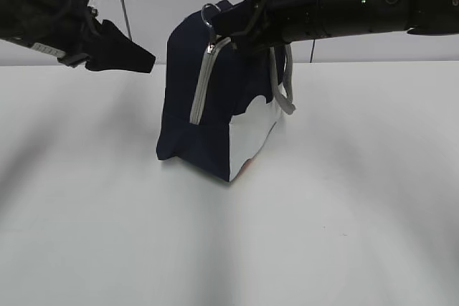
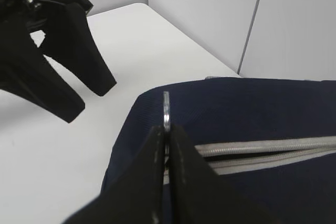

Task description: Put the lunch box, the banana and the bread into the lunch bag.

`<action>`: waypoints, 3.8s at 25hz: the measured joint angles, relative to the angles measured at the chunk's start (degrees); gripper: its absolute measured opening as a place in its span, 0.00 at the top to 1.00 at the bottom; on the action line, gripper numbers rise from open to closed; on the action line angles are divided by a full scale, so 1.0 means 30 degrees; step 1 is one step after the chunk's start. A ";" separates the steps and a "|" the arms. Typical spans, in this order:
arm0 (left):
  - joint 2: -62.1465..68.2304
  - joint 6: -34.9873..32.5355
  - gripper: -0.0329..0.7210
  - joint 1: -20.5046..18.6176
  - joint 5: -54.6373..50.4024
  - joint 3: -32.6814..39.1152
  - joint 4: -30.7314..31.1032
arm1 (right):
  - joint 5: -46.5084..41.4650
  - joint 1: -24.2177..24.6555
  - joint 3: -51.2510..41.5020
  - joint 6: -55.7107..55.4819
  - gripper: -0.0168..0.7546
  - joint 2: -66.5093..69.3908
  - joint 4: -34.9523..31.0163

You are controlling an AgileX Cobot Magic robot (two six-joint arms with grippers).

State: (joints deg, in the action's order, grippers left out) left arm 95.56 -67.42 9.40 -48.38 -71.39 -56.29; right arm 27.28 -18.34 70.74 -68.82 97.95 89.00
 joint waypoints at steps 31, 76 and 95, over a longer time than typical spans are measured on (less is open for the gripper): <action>0.2830 -0.8727 0.45 -0.0240 -0.0840 0.0000 -0.6283 | 0.0035 0.0000 0.0000 -0.0959 1.00 0.0000 0.0581; 0.4157 -0.5452 0.95 -0.0220 -0.3352 0.0000 -0.6331 | -0.0363 0.0000 0.0999 -0.1786 1.00 -0.0454 0.0974; 0.4157 -0.5117 0.95 -0.0220 -0.3931 0.0000 -0.5910 | 0.1922 0.1873 0.3001 -0.3394 1.00 0.1205 0.0972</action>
State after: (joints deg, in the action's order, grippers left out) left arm 108.03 -82.77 8.74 -60.17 -71.39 -74.02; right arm 33.05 -12.72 79.74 -79.00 101.56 91.92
